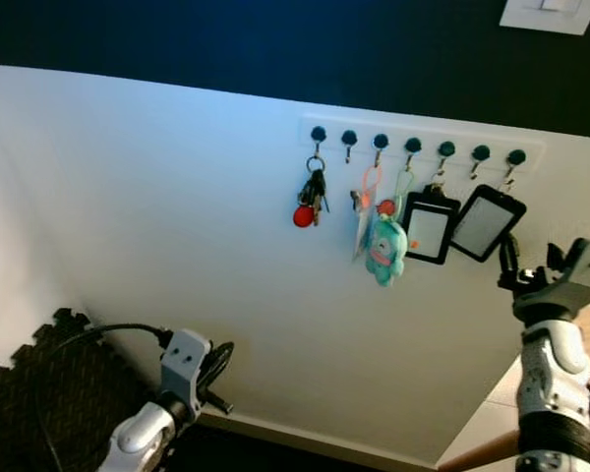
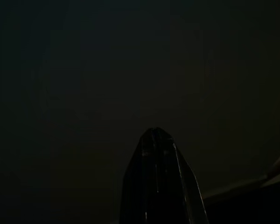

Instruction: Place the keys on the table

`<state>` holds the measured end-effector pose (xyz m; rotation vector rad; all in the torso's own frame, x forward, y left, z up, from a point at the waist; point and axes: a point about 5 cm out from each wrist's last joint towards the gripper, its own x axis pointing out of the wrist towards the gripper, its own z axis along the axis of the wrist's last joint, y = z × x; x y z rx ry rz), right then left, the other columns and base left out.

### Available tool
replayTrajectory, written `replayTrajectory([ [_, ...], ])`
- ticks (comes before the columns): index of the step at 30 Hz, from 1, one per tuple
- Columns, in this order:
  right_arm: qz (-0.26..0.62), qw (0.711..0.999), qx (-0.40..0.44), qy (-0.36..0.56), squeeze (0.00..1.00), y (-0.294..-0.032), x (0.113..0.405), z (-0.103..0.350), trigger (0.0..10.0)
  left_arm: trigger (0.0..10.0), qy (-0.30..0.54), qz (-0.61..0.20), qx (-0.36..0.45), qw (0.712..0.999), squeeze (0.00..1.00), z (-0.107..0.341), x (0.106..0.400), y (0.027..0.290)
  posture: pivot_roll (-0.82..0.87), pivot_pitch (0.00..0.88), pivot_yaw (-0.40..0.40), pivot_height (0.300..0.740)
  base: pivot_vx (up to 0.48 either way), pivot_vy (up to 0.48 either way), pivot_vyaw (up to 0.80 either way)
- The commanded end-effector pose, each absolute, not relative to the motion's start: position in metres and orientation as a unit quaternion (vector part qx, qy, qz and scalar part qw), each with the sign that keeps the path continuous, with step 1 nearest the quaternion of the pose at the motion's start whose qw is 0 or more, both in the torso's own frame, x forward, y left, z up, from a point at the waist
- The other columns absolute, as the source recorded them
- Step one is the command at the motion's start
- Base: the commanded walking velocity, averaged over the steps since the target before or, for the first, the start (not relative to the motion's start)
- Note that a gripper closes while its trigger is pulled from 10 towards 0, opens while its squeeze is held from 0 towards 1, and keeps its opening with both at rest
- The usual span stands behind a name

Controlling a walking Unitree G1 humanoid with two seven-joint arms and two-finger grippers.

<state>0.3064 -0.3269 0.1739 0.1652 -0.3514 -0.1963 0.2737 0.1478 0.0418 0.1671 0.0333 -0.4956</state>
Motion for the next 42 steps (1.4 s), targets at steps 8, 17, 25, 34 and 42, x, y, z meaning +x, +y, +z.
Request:
replayTrajectory([
  [8, -0.051, 0.977, 0.073, -0.192, 0.00, -0.337, 0.293, 0.185, 10.0, 10.0, 0.017, -0.257, 0.086, 0.962, 0.00, 0.043, 0.273, 0.145, 0.07, 0.035, -0.058, 0.740, 0.000, 0.000, 0.00],
  [17, -0.019, 0.977, 0.078, -0.198, 0.00, -0.340, 0.272, 0.186, 10.0, 10.0, 0.020, -0.263, 0.083, 0.961, 0.00, 0.040, 0.269, 0.141, 0.06, 0.031, -0.048, 0.740, 0.000, 0.000, 0.00],
  [25, -0.029, 0.977, 0.074, -0.196, 0.00, -0.344, 0.276, 0.189, 10.0, 10.0, 0.020, -0.267, 0.083, 0.960, 0.00, 0.041, 0.271, 0.138, 0.05, 0.036, -0.044, 0.740, 0.000, 0.000, 0.00],
  [34, -0.030, 0.982, 0.074, -0.169, 0.00, -0.346, 0.290, 0.187, 10.0, 10.0, 0.018, -0.265, 0.087, 0.960, 0.00, 0.043, 0.273, 0.139, 0.06, 0.041, -0.050, 0.740, 0.000, 0.000, 0.00],
  [42, -0.024, 0.985, 0.087, -0.149, 0.00, -0.345, 0.303, 0.183, 10.0, 10.0, 0.012, -0.281, 0.091, 0.955, 0.00, 0.044, 0.269, 0.136, 0.07, 0.042, -0.053, 0.740, 0.000, 0.000, 0.00],
])
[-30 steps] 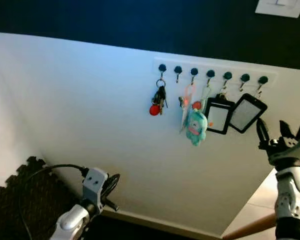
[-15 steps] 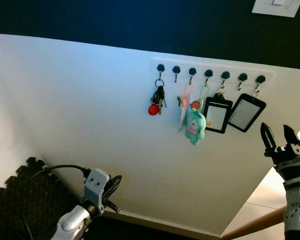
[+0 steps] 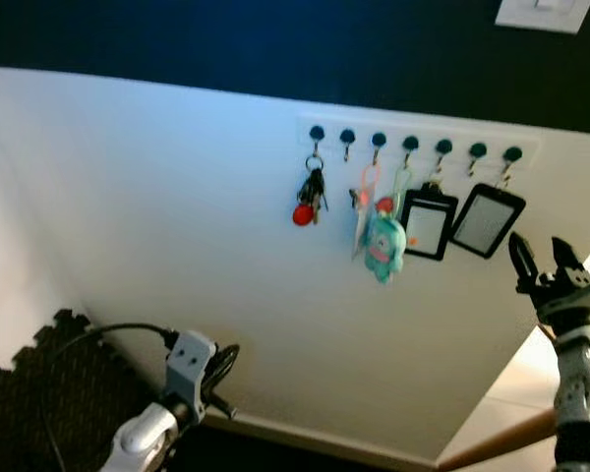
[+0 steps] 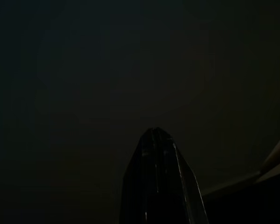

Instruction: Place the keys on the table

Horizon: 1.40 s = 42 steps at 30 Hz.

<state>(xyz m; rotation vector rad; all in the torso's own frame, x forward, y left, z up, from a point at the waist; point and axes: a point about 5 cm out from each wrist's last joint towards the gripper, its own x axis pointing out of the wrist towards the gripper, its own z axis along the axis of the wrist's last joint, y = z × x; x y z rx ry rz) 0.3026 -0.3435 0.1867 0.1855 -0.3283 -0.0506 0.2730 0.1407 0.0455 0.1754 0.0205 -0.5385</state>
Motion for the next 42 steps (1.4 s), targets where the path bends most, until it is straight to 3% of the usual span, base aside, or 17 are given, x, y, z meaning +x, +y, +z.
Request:
replayTrajectory([
  [1, -0.021, 0.985, 0.090, -0.148, 0.00, -0.345, 0.305, 0.183, 10.0, 10.0, 0.007, -0.285, 0.091, 0.954, 0.00, 0.045, 0.269, 0.134, 0.07, 0.042, -0.053, 0.740, 0.000, 0.000, 0.00],
  [13, 0.018, 0.987, 0.104, -0.120, 0.00, -0.341, 0.320, 0.179, 10.0, 10.0, -0.111, -0.316, 0.060, 0.940, 0.00, 0.094, 0.276, 0.107, 0.07, 0.047, -0.058, 0.740, 0.000, 0.000, 0.00],
  [25, 0.056, 0.987, 0.103, -0.112, 0.00, -0.334, 0.324, 0.177, 10.0, 10.0, -0.136, -0.404, 0.029, 0.904, 0.00, 0.116, 0.259, 0.082, 0.07, 0.053, -0.067, 0.740, 0.000, 0.000, 0.00],
  [42, 0.084, 0.986, 0.102, -0.100, 0.00, -0.326, 0.331, 0.177, 10.0, 10.0, -0.176, -0.402, 0.020, 0.898, 0.00, 0.146, 0.266, 0.073, 0.07, 0.058, -0.074, 0.740, 0.000, 0.000, 0.00],
])
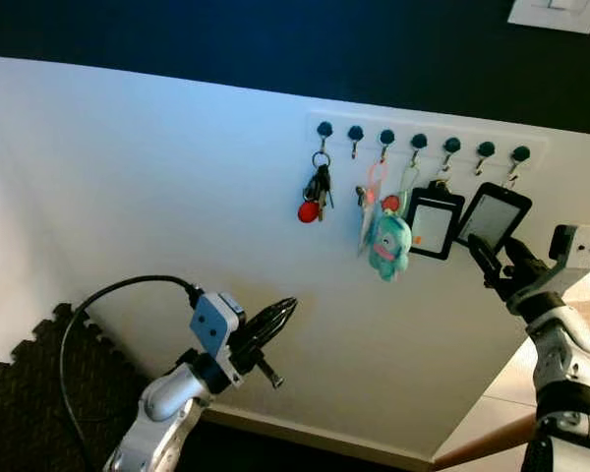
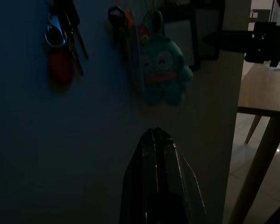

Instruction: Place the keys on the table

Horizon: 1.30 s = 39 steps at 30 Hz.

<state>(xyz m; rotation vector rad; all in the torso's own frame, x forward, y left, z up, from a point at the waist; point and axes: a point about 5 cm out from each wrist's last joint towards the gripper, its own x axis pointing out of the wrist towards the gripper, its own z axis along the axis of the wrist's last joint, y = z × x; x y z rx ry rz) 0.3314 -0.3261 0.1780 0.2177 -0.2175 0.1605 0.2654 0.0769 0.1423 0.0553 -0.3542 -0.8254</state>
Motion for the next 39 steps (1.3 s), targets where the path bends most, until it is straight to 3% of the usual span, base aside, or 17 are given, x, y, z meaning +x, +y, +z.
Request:
replayTrajectory([
  [1, 0.084, 0.986, 0.102, -0.100, 0.00, -0.326, 0.331, 0.177, 10.0, 10.0, -0.176, -0.402, 0.020, 0.898, 0.00, 0.146, 0.266, 0.073, 0.07, 0.058, -0.074, 0.740, 0.000, 0.000, 0.00],
  [15, 0.098, 0.986, 0.092, -0.095, 0.00, -0.325, 0.340, 0.188, 10.0, 10.0, -0.168, -0.404, 0.042, 0.898, 0.00, 0.145, 0.266, 0.074, 0.07, 0.048, -0.076, 0.740, 0.000, 0.000, 0.00],
  [16, 0.098, 0.986, 0.093, -0.096, 0.00, -0.326, 0.340, 0.189, 9.4, 10.0, -0.167, -0.403, 0.044, 0.899, 0.00, 0.145, 0.266, 0.075, 0.07, 0.047, -0.077, 0.740, 0.000, 0.000, 0.00],
  [18, 0.099, 0.986, 0.093, -0.096, 0.00, -0.326, 0.340, 0.189, 9.4, 10.0, -0.167, -0.403, 0.045, 0.899, 0.00, 0.145, 0.266, 0.075, 0.07, 0.047, -0.077, 0.740, 0.000, 0.000, 0.00],
  [19, 0.099, 0.986, 0.094, -0.096, 0.00, -0.326, 0.341, 0.188, 7.5, 10.0, -0.167, -0.402, 0.046, 0.899, 0.00, 0.144, 0.266, 0.075, 0.07, 0.045, -0.078, 0.740, 0.000, 0.000, 0.00],
  [20, 0.099, 0.986, 0.095, -0.096, 0.00, -0.325, 0.341, 0.188, 6.6, 10.0, -0.167, -0.401, 0.046, 0.900, 0.00, 0.144, 0.266, 0.075, 0.07, 0.045, -0.078, 0.740, 0.000, 0.000, 0.00],
  [21, 0.100, 0.986, 0.095, -0.097, 0.00, -0.325, 0.341, 0.188, 6.6, 10.0, -0.167, -0.400, 0.046, 0.900, 0.00, 0.144, 0.265, 0.075, 0.07, 0.044, -0.079, 0.740, 0.000, 0.000, 0.00],
  [22, 0.100, 0.986, 0.096, -0.097, 0.00, -0.325, 0.341, 0.188, 4.4, 10.0, -0.167, -0.400, 0.046, 0.900, 0.00, 0.144, 0.265, 0.075, 0.07, 0.044, -0.079, 0.740, 0.000, 0.000, 0.00],
  [23, 0.100, 0.986, 0.096, -0.097, 0.00, -0.324, 0.340, 0.187, 3.8, 10.0, -0.167, -0.399, 0.048, 0.901, 0.00, 0.144, 0.265, 0.075, 0.07, 0.043, -0.079, 0.740, 0.000, 0.000, 0.00],
  [24, 0.099, 0.985, 0.097, -0.098, 0.00, -0.324, 0.340, 0.186, 1.8, 10.0, -0.167, -0.398, 0.048, 0.901, 0.00, 0.144, 0.265, 0.075, 0.07, 0.043, -0.079, 0.740, 0.000, 0.000, 0.00],
  [25, 0.099, 0.985, 0.097, -0.098, 0.00, -0.324, 0.340, 0.186, 1.8, 10.0, -0.167, -0.398, 0.048, 0.901, 0.00, 0.144, 0.265, 0.075, 0.07, 0.043, -0.079, 0.740, 0.000, 0.000, 0.00],
  [26, 0.097, 0.986, 0.098, -0.098, 0.00, -0.324, 0.340, 0.186, 0.0, 10.0, -0.166, -0.397, 0.049, 0.901, 0.00, 0.144, 0.265, 0.075, 0.07, 0.043, -0.078, 0.740, 0.000, 0.000, 0.00],
  [39, 0.091, 0.986, 0.100, -0.101, 0.00, -0.327, 0.338, 0.183, 0.0, 10.0, -0.165, -0.390, 0.061, 0.904, 0.00, 0.143, 0.266, 0.077, 0.08, 0.055, -0.072, 0.740, 0.000, 0.000, 0.00],
])
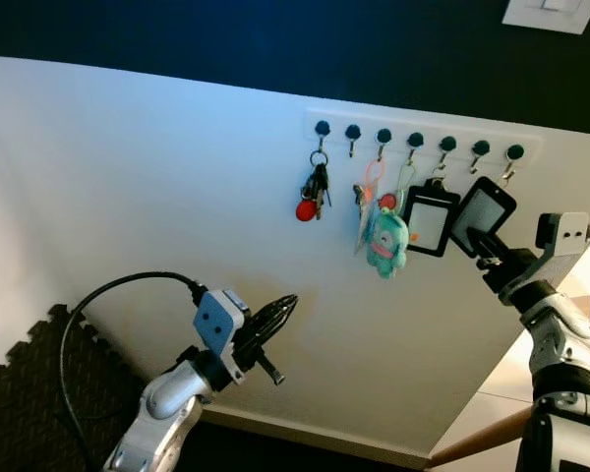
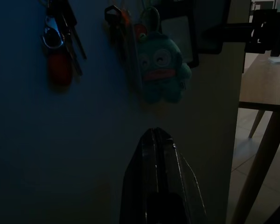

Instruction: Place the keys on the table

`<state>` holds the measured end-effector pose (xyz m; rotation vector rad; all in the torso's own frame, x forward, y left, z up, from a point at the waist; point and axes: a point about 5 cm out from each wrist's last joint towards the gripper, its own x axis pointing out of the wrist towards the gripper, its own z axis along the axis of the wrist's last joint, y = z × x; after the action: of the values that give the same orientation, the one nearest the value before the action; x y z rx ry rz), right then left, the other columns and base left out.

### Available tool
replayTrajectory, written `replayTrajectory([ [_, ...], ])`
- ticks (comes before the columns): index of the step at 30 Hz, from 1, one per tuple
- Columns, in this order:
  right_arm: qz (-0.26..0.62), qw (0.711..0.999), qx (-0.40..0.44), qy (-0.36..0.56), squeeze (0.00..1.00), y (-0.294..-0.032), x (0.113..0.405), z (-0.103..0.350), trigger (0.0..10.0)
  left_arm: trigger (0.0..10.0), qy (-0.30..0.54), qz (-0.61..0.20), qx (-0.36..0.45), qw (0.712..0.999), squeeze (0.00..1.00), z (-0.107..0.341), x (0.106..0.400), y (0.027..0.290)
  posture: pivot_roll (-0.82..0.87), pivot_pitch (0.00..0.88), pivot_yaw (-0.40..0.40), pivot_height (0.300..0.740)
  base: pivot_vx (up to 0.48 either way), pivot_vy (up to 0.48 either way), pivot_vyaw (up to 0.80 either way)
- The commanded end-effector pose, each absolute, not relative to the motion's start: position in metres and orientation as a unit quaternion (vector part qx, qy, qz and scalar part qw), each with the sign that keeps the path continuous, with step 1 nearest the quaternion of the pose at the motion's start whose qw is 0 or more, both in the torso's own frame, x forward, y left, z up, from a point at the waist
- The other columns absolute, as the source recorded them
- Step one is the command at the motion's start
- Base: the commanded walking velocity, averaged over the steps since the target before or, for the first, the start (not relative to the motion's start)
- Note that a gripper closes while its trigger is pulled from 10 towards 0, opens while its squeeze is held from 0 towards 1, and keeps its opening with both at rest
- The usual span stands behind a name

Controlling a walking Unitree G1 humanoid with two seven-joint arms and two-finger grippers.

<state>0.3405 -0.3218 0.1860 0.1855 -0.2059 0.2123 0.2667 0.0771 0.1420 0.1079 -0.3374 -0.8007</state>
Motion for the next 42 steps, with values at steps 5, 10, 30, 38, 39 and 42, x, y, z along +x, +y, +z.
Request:
replayTrajectory([
  [5, 0.091, 0.985, 0.101, -0.104, 0.00, -0.327, 0.338, 0.183, 0.0, 10.0, -0.165, -0.387, 0.065, 0.905, 0.00, 0.143, 0.266, 0.077, 0.08, 0.056, -0.071, 0.740, 0.000, 0.000, 0.00],
  [10, 0.093, 0.985, 0.101, -0.105, 0.00, -0.326, 0.338, 0.183, 1.3, 10.0, -0.164, -0.388, 0.069, 0.905, 0.00, 0.143, 0.266, 0.077, 0.08, 0.058, -0.070, 0.740, 0.000, 0.000, 0.00],
  [30, 0.100, 0.957, 0.220, -0.162, 0.00, -0.332, 0.338, 0.198, 10.0, 10.0, -0.152, -0.398, 0.084, 0.901, 0.00, 0.139, 0.266, 0.075, 0.07, 0.067, -0.061, 0.740, 0.000, 0.000, 0.00],
  [38, 0.158, 0.948, 0.222, -0.164, 0.00, -0.323, 0.339, 0.204, 10.0, 10.0, -0.150, -0.397, 0.085, 0.901, 0.00, 0.139, 0.266, 0.075, 0.07, 0.072, -0.056, 0.740, 0.000, 0.000, 0.00],
  [39, 0.166, 0.947, 0.221, -0.163, 0.00, -0.321, 0.339, 0.204, 10.0, 10.0, -0.150, -0.397, 0.086, 0.901, 0.00, 0.139, 0.266, 0.075, 0.07, 0.072, -0.058, 0.740, 0.000, 0.000, 0.00],
  [42, 0.186, 0.946, 0.213, -0.156, 0.00, -0.316, 0.340, 0.204, 10.0, 10.0, -0.150, -0.396, 0.085, 0.902, 0.00, 0.139, 0.267, 0.075, 0.07, 0.072, -0.058, 0.740, 0.000, 0.000, 0.00],
])
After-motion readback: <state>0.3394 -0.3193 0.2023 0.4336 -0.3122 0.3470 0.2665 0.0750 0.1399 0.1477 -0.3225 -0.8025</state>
